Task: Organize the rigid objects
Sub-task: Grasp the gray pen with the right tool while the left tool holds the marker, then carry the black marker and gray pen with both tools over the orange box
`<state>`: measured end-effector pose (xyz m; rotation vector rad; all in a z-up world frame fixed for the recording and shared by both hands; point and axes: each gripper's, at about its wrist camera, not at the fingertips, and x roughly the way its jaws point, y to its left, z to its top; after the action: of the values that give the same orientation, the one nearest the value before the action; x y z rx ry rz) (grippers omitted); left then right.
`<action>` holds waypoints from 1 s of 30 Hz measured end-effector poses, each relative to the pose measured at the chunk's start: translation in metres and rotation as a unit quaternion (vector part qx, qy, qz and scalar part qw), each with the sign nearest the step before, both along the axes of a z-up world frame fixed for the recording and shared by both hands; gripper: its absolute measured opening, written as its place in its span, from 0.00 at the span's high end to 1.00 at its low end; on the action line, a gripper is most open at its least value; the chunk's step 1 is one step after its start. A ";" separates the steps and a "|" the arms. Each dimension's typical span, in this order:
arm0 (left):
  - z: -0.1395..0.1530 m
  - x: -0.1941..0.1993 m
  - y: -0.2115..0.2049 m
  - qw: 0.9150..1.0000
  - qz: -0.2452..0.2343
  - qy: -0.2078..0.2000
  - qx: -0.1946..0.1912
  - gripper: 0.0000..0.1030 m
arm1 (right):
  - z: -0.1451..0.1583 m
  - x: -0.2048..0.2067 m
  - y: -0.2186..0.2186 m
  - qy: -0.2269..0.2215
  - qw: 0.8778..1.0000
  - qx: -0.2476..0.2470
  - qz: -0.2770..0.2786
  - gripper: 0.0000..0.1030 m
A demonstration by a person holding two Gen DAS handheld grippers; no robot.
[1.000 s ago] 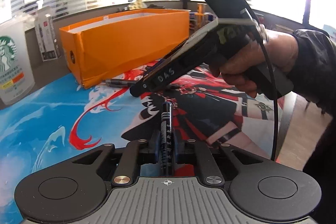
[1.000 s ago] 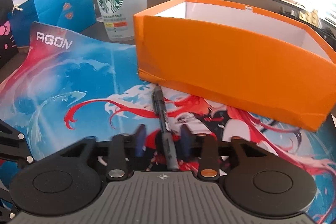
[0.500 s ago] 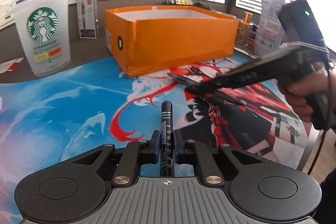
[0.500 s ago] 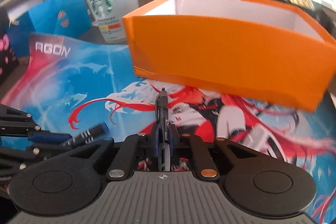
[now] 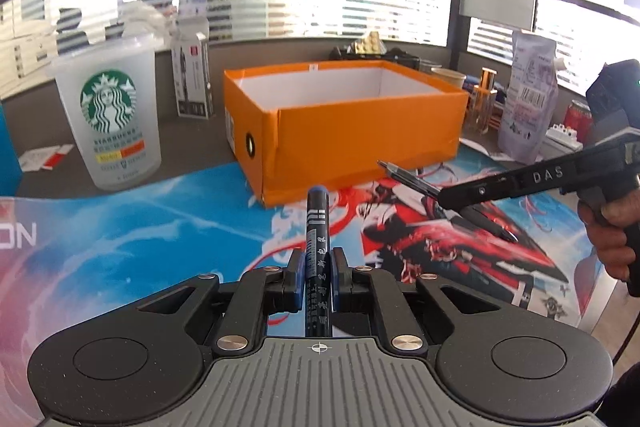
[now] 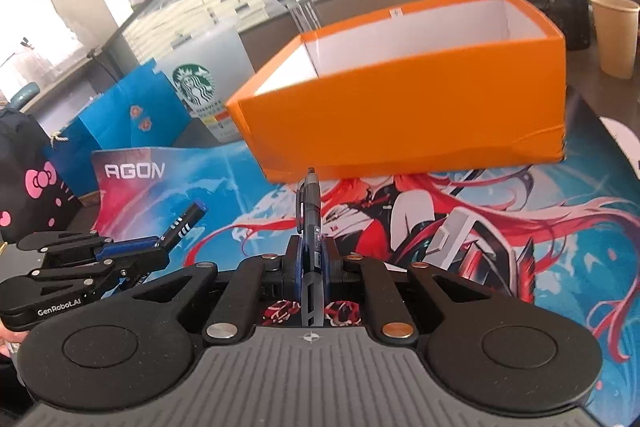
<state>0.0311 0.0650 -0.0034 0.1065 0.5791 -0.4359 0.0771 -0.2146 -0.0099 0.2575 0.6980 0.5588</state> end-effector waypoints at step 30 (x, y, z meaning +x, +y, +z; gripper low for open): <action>0.059 0.006 -0.045 0.997 0.020 -0.071 -0.037 0.90 | 0.047 -0.024 -0.024 -0.080 0.997 0.015 0.004 0.91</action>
<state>0.0375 0.0196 0.0556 0.0543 0.4245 -0.4065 0.0531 -0.2381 0.0372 0.2354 0.5362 0.5917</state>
